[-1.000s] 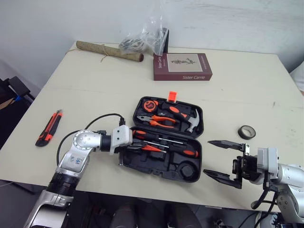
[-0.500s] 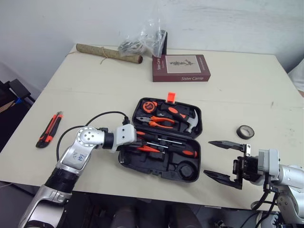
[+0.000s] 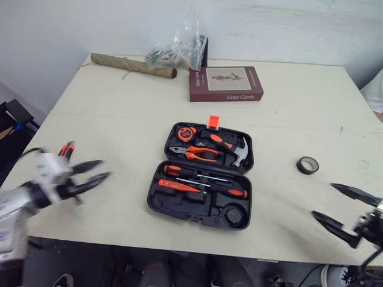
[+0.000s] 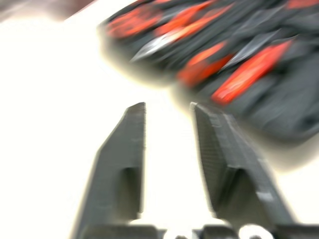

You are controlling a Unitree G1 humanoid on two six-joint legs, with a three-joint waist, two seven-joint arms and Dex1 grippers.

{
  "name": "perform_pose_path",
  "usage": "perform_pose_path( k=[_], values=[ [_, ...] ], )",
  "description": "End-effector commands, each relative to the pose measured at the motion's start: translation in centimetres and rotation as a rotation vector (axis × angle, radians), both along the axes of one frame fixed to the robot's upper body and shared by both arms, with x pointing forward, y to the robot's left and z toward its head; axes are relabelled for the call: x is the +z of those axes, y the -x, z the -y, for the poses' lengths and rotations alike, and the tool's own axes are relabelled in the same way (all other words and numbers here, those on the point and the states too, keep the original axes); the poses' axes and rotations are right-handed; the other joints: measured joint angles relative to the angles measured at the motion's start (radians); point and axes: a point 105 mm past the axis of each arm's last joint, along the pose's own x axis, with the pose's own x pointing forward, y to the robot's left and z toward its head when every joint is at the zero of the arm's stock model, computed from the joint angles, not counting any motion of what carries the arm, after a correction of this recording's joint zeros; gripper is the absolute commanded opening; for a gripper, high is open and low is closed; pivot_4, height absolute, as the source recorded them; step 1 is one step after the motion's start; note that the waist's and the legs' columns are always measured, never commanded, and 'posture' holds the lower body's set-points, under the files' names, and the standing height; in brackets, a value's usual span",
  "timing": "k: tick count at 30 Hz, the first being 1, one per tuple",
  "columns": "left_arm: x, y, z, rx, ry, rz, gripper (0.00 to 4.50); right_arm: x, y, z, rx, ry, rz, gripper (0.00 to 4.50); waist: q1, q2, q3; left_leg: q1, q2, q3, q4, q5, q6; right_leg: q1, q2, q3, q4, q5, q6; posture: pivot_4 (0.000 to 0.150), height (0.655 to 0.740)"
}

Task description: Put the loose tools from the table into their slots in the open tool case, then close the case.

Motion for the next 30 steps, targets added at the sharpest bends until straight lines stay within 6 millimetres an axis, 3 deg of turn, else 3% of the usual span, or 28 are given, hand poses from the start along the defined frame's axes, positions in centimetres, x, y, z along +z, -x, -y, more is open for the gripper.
perform_pose_path(
  k=[1,3,6,10,13,18,21,23,27,30],
  values=[
    [2.1,3.9,-9.3,0.405,-0.099,0.127,3.57,0.1,2.1,3.7,-0.194,0.043,0.023,4.5,-0.003,-0.001,0.0,0.001,0.0,0.0,0.0,0.0,0.0,0.0,0.0,0.0,0.0,0.0,0.0,0.15,0.74],
    [1.6,6.3,-12.4,0.533,-0.137,0.106,4.46,-0.3,3.1,5.4,-0.29,0.043,0.016,4.5,-0.004,-0.002,0.0,0.001,0.0,0.0,-0.002,0.0,-0.001,0.0,0.0,0.0,0.0,0.0,-0.001,0.15,0.74],
    [1.2,10.5,-17.0,0.765,-0.112,0.064,4.46,-1.3,5.4,7.9,-0.43,0.07,-0.029,4.5,-0.004,-0.001,0.0,0.002,0.0,0.001,-0.002,-0.002,0.0,-0.001,-0.001,0.001,0.0,0.0,-0.001,0.15,0.74],
    [1.0,12.2,-18.7,0.868,-0.064,0.055,4.46,-1.9,6.7,9.1,-0.507,0.09,-0.052,4.5,0.0,-0.002,-0.001,0.001,0.0,0.001,-0.005,-0.003,-0.001,-0.001,-0.002,0.0,-0.002,-0.001,-0.002,0.15,0.74],
    [0.7,11.4,-17.8,0.813,-0.033,0.047,4.46,-2.1,5.7,7.6,-0.437,0.081,-0.044,4.5,0.001,-0.002,-0.002,0.001,0.0,0.001,-0.005,-0.005,-0.006,-0.001,-0.003,0.0,-0.002,-0.001,-0.002,0.15,0.74],
    [1.1,7.0,-12.8,0.594,0.126,-0.016,4.46,-0.5,0.4,0.9,-0.17,-0.012,0.096,4.5,-0.008,0.0,-0.004,0.001,0.001,0.001,-0.005,-0.005,-0.008,-0.002,-0.003,0.0,-0.001,-0.001,-0.003,0.15,0.74],
    [1.0,5.0,-9.8,0.504,0.203,-0.137,4.46,1.2,-2.1,-1.0,-0.073,-0.101,0.171,4.5,-0.013,0.002,-0.003,0.001,0.0,0.001,-0.005,-0.003,-0.006,-0.002,-0.003,0.0,0.0,-0.001,-0.003,0.15,0.74],
    [0.9,4.0,-8.4,0.477,0.235,-0.233,4.46,3.0,-3.5,-3.3,0.036,-0.14,0.216,4.5,-0.014,0.003,-0.002,0.001,0.0,0.001,-0.005,-0.002,-0.003,-0.003,-0.003,0.0,0.0,-0.001,-0.003,0.15,0.74],
    [0.4,1.7,-7.9,0.543,0.189,-0.365,4.46,5.1,-4.7,-7.7,0.255,-0.185,0.268,4.5,-0.008,0.002,-0.002,0.0,0.0,0.001,-0.004,-0.002,-0.004,-0.004,-0.001,-0.001,0.003,-0.002,-0.003,0.15,0.74],
    [-0.2,0.1,-7.5,0.552,0.123,-0.416,4.46,4.8,-4.3,-10.3,0.422,-0.169,0.251,4.5,-0.002,0.002,-0.002,0.001,0.0,0.001,-0.003,-0.001,-0.004,-0.003,-0.001,0.0,0.004,-0.002,-0.003,0.15,0.74]
  ],
)
